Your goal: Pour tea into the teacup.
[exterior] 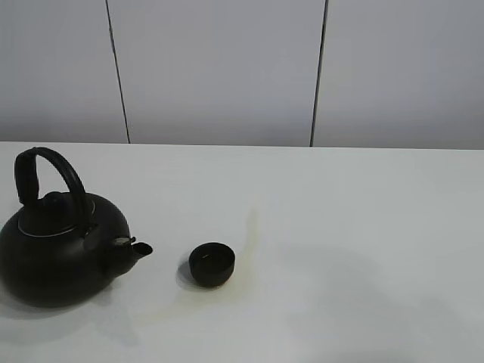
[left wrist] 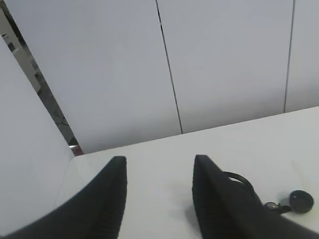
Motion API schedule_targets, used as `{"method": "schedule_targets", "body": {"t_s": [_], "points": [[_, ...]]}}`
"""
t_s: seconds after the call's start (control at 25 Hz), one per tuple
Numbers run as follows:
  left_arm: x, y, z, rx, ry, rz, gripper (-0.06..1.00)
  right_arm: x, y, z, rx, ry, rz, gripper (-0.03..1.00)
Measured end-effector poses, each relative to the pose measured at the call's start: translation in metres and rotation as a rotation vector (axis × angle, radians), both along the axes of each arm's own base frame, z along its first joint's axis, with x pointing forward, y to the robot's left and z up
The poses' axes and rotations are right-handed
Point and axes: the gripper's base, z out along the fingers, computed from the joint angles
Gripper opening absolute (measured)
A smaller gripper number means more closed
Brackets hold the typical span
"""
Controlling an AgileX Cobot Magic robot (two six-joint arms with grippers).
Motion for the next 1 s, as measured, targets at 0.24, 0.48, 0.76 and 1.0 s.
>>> {"method": "schedule_targets", "body": {"t_s": [0.24, 0.48, 0.76, 1.0], "points": [[-0.019, -0.001, -0.064, -0.057, 0.063, -0.007, 0.31, 0.000, 0.000, 0.000, 0.000, 0.000, 0.000, 0.49], [0.002, -0.003, -0.143, -0.107, 0.217, -0.001, 0.31, 0.000, 0.000, 0.000, 0.000, 0.000, 0.000, 0.49], [0.034, -0.005, -0.191, -0.144, 0.325, 0.016, 0.31, 0.000, 0.000, 0.000, 0.000, 0.000, 0.000, 0.49], [0.045, -0.006, -0.206, -0.148, 0.342, 0.019, 0.31, 0.000, 0.000, 0.000, 0.000, 0.001, 0.000, 0.49]]}}
